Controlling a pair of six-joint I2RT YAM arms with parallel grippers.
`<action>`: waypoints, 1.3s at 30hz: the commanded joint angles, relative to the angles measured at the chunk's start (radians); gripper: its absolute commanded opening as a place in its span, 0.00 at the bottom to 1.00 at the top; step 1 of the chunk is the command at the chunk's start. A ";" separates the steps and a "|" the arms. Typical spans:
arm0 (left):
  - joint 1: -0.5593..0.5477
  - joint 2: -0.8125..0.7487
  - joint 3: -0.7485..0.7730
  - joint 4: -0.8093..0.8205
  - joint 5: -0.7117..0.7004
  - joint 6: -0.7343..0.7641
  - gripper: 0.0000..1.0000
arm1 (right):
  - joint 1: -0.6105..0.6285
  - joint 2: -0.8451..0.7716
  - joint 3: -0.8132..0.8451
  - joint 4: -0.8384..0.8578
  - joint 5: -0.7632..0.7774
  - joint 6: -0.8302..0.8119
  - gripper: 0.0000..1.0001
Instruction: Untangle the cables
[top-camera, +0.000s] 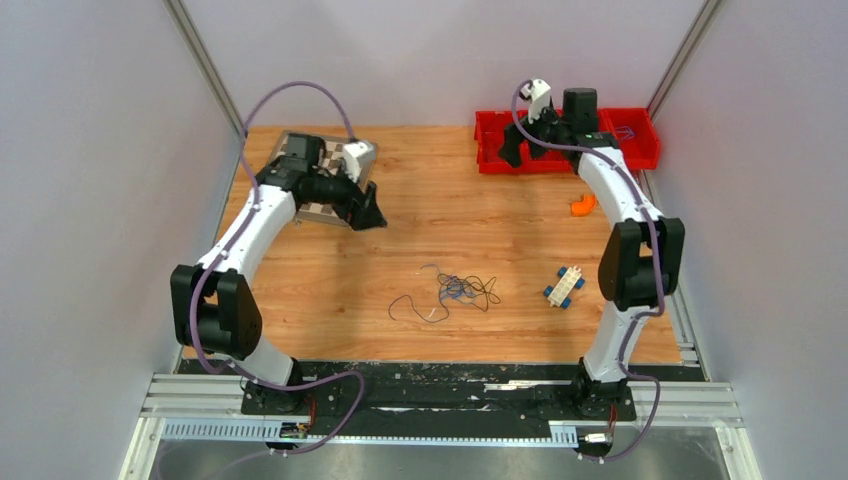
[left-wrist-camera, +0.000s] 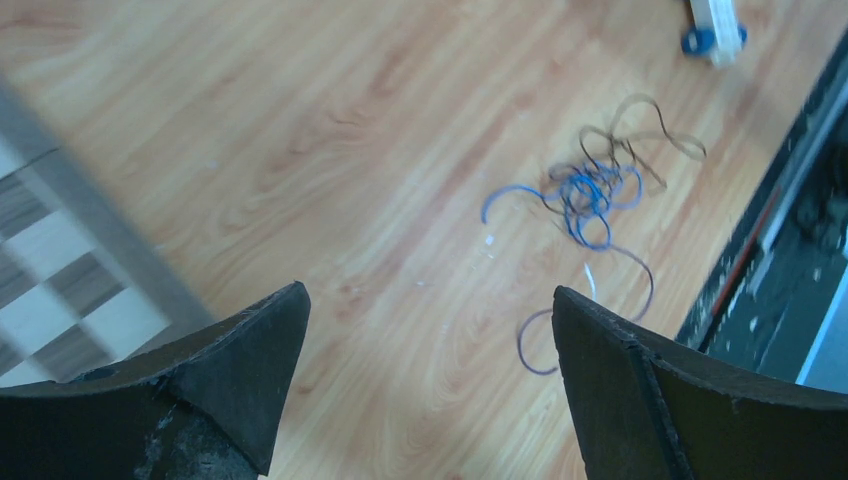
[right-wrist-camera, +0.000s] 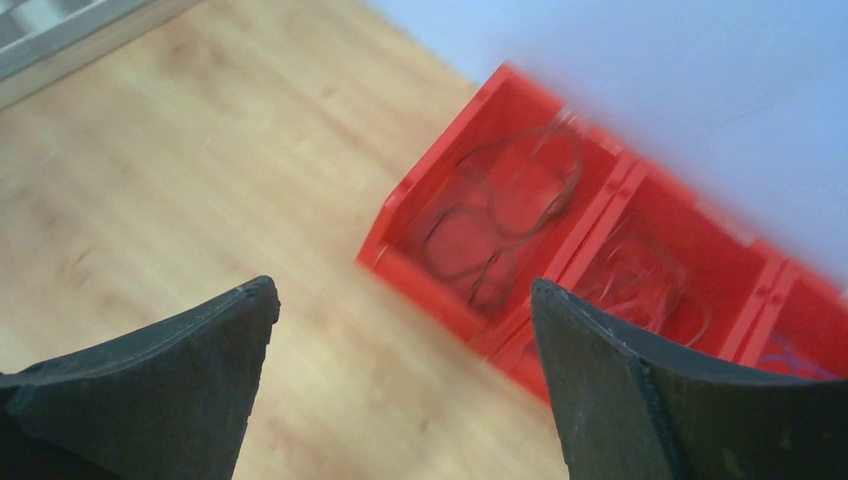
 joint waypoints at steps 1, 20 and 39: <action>-0.157 0.017 -0.077 -0.050 0.007 0.164 0.98 | 0.001 -0.165 -0.182 -0.351 -0.237 -0.153 1.00; -0.493 0.120 -0.230 0.104 -0.018 0.369 0.77 | 0.149 -0.158 -0.568 -0.513 -0.315 -0.194 0.82; -0.614 -0.084 -0.374 0.112 -0.323 0.494 0.01 | 0.219 -0.018 -0.570 -0.490 -0.137 -0.133 0.07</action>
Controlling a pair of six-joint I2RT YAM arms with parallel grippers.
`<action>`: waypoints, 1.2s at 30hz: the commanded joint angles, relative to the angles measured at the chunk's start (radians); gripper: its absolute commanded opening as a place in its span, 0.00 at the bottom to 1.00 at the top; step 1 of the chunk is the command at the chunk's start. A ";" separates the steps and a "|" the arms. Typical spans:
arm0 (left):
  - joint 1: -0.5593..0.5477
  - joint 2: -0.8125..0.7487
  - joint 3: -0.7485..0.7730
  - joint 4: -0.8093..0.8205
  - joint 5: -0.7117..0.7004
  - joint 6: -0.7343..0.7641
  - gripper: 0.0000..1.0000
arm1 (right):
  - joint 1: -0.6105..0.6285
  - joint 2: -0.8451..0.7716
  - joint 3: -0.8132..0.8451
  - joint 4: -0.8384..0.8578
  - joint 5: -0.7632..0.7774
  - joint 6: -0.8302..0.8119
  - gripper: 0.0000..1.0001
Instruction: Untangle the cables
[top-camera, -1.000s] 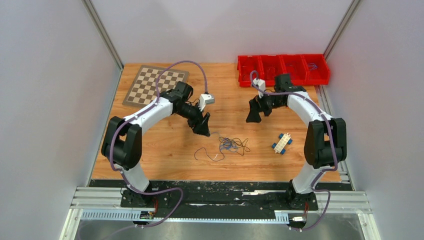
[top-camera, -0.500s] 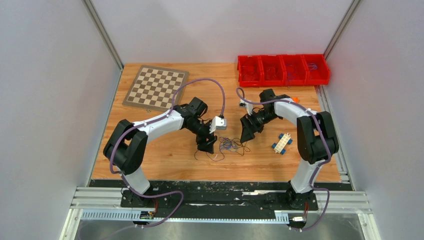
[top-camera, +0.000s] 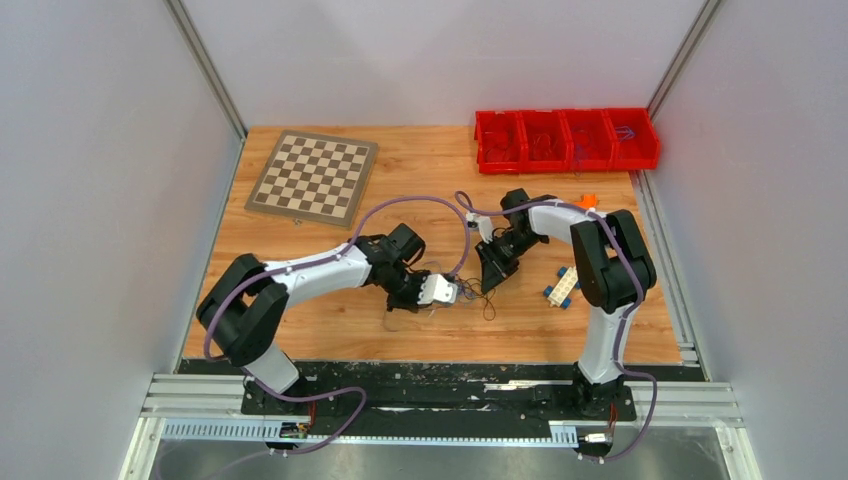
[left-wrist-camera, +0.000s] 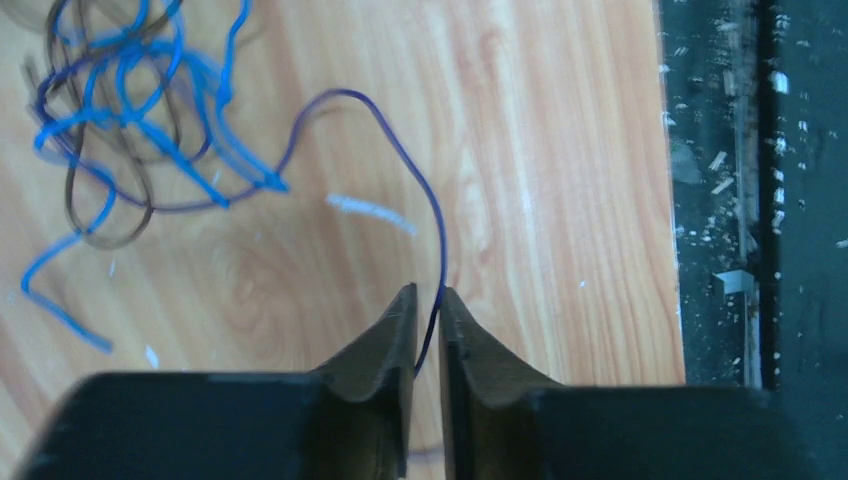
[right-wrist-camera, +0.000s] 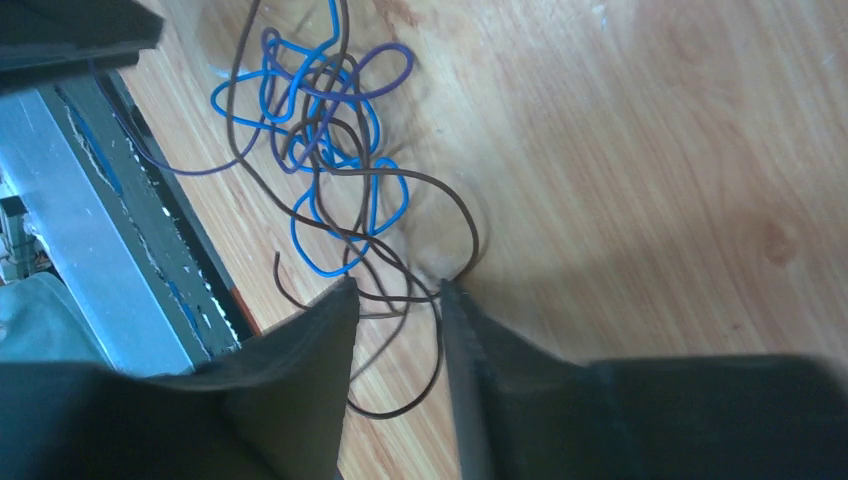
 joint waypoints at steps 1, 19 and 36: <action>0.102 -0.224 0.050 -0.005 -0.010 -0.104 0.00 | -0.019 -0.001 -0.003 0.018 0.101 -0.010 0.01; 0.704 -0.409 0.544 0.208 0.265 -0.826 0.00 | -0.054 -0.006 0.002 0.033 0.238 -0.011 0.00; 0.632 -0.287 0.608 0.038 0.569 -0.721 0.00 | -0.075 -0.302 0.409 0.018 -0.253 -0.044 0.97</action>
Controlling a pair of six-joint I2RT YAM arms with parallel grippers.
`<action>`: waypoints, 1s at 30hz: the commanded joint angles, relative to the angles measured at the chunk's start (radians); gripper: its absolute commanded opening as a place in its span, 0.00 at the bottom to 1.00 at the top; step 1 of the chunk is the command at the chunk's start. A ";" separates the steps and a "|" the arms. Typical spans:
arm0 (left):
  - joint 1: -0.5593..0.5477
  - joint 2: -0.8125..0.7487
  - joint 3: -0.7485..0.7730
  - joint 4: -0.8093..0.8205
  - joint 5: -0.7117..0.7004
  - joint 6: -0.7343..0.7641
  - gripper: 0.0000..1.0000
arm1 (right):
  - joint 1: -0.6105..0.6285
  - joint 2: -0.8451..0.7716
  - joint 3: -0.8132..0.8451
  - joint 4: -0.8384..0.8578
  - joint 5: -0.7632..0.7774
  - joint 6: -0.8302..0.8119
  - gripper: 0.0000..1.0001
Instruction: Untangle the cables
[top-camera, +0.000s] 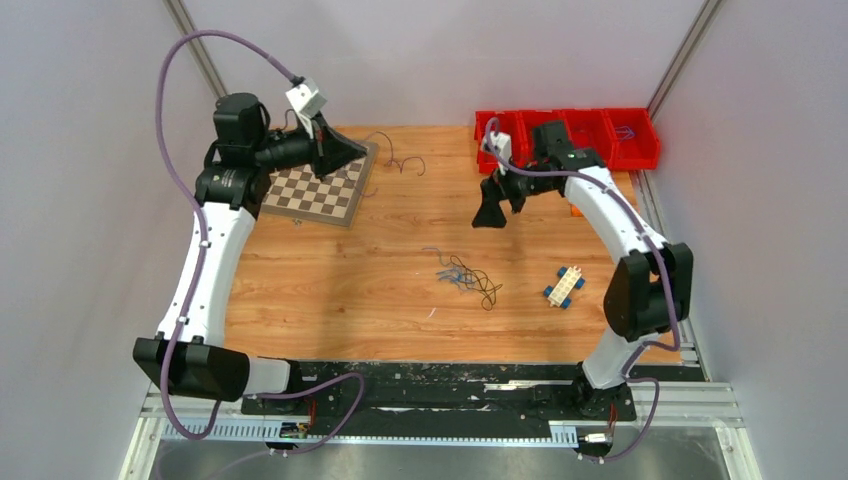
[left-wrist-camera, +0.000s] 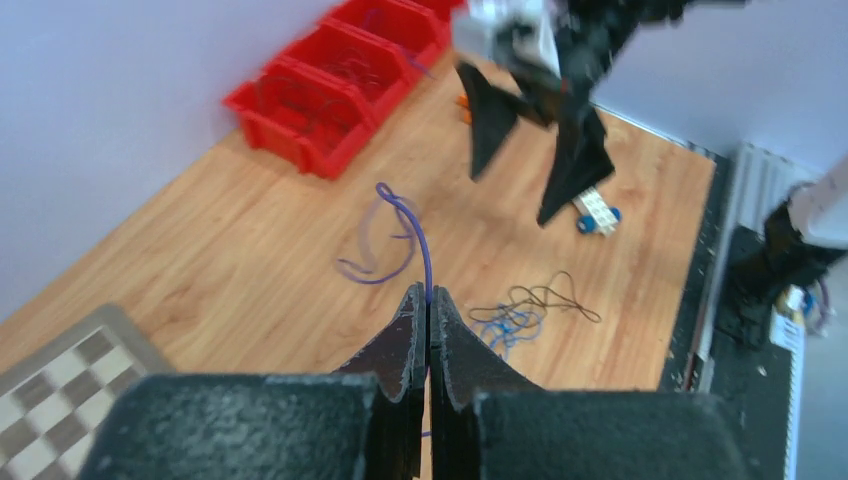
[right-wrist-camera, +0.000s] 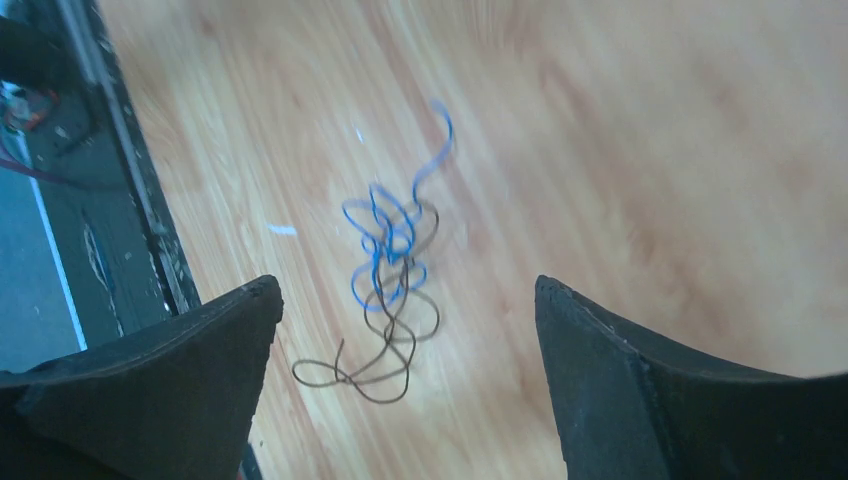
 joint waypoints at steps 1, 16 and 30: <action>-0.096 0.025 0.041 -0.136 0.133 0.152 0.00 | 0.001 -0.130 0.137 0.063 -0.243 -0.009 0.98; -0.318 0.111 0.097 -0.188 0.171 0.271 0.00 | 0.129 -0.233 0.204 0.180 -0.359 0.067 0.87; -0.322 0.110 0.045 -0.059 0.175 0.164 0.00 | 0.144 -0.223 0.245 0.273 -0.317 0.163 0.58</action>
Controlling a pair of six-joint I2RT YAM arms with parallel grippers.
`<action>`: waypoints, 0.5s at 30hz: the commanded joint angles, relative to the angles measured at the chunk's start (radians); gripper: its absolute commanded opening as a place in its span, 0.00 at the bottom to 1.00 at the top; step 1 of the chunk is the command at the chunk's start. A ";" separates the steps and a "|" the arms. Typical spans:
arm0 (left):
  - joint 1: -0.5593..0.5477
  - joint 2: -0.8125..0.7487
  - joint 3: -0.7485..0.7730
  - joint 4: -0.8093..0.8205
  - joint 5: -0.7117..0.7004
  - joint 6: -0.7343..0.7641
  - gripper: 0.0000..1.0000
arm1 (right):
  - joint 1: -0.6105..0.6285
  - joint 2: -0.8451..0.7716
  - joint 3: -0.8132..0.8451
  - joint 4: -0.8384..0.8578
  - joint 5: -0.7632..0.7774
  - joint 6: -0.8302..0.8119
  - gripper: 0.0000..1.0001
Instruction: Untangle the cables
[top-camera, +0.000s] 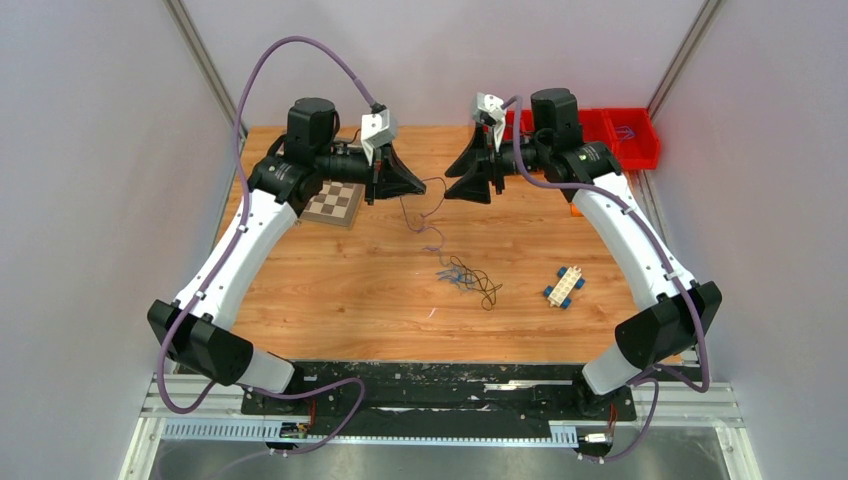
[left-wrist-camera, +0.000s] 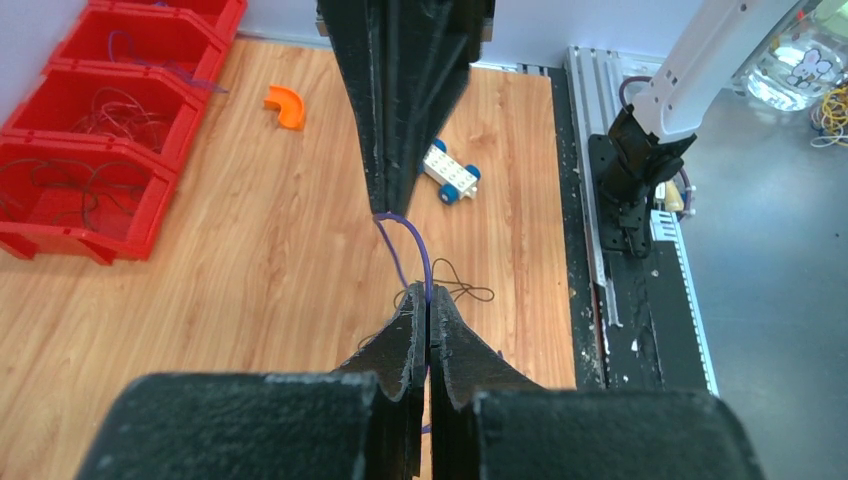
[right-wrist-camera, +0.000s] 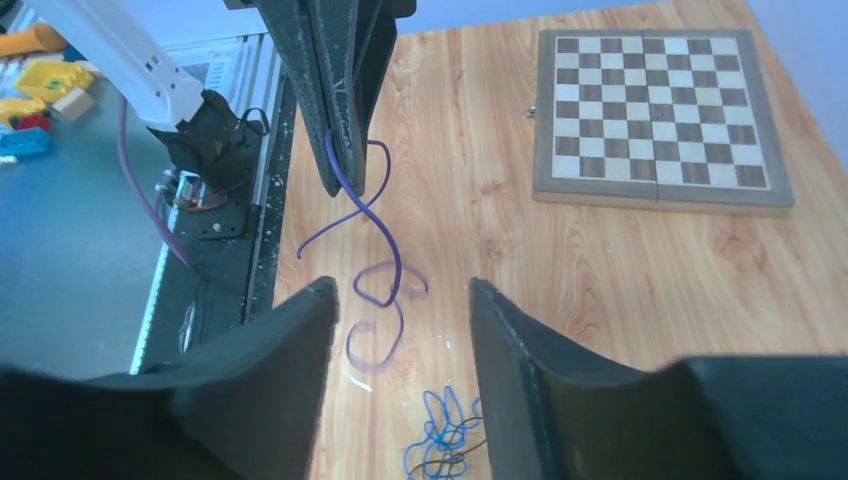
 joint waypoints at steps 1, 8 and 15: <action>-0.002 -0.009 -0.011 0.076 0.028 -0.049 0.00 | 0.006 -0.032 0.029 0.065 0.004 0.020 0.72; -0.003 0.005 -0.006 0.123 0.045 -0.096 0.00 | 0.012 -0.010 0.042 0.076 -0.014 0.016 0.23; -0.003 0.005 -0.052 0.171 0.020 -0.131 0.00 | 0.006 -0.041 0.050 0.149 0.004 0.103 0.00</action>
